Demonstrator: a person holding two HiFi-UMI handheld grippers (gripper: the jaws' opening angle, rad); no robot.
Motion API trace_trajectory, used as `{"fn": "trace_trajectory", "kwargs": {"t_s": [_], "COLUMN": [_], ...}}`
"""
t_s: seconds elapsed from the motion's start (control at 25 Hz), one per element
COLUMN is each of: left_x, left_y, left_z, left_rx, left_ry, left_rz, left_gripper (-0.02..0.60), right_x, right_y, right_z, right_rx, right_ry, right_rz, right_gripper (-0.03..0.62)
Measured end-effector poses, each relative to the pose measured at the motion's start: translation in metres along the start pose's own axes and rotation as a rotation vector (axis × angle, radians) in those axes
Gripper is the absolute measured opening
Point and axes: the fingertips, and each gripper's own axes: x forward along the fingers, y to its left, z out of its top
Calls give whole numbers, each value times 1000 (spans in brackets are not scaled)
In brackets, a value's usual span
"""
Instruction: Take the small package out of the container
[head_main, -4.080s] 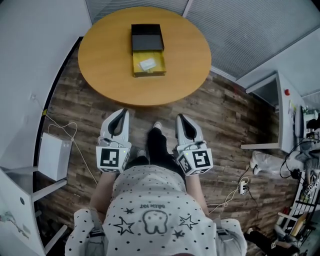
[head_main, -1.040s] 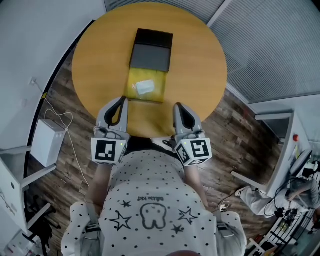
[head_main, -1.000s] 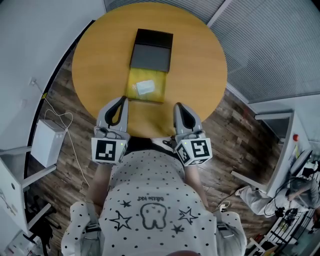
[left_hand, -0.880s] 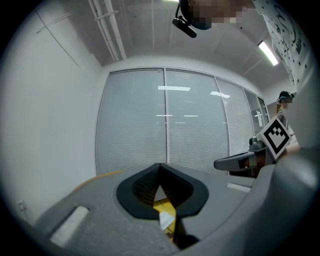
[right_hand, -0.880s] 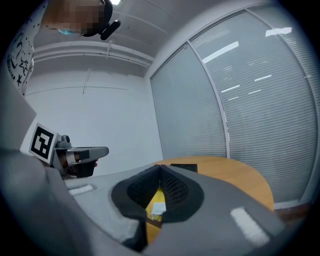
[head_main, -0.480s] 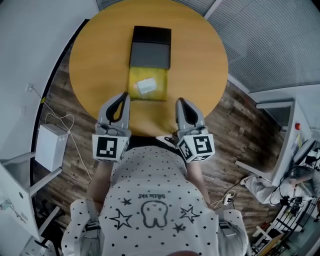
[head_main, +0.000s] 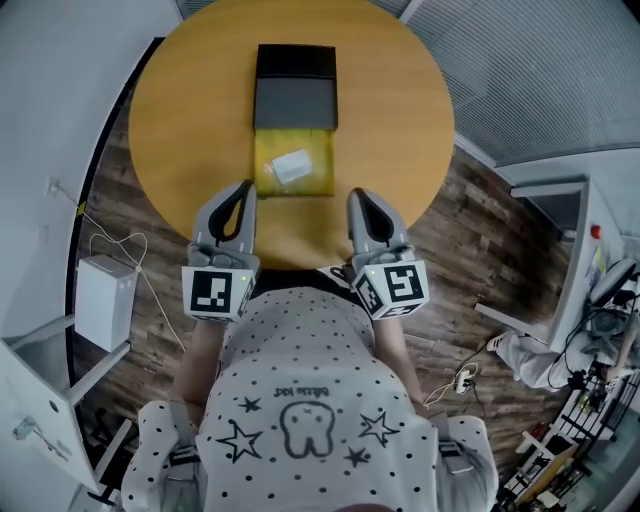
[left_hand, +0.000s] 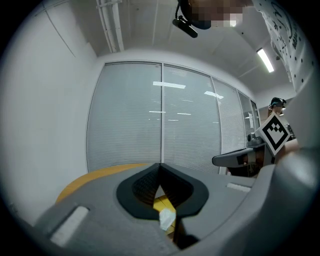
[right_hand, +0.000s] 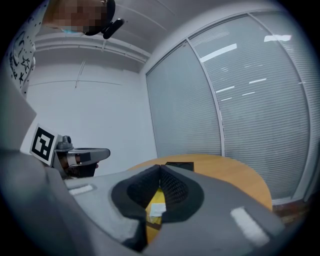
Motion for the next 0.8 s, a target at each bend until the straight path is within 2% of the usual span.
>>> {"fn": "trace_trajectory", "kwargs": {"t_s": [0.36,0.8], "left_x": [11,8], "left_y": [-16,-23], "left_z": [-1,6], "left_rx": [-8,1], "left_ry": [20,-3], "left_rz": [-59,-97], "left_gripper": [6,6], "right_x": [-10,-26], "right_y": [-7,-5], "right_z": [0,-4], "right_rx": [-8,-18], "right_ry": [8,7], "right_rz": [-36,-74], "right_gripper": [5,5]}}
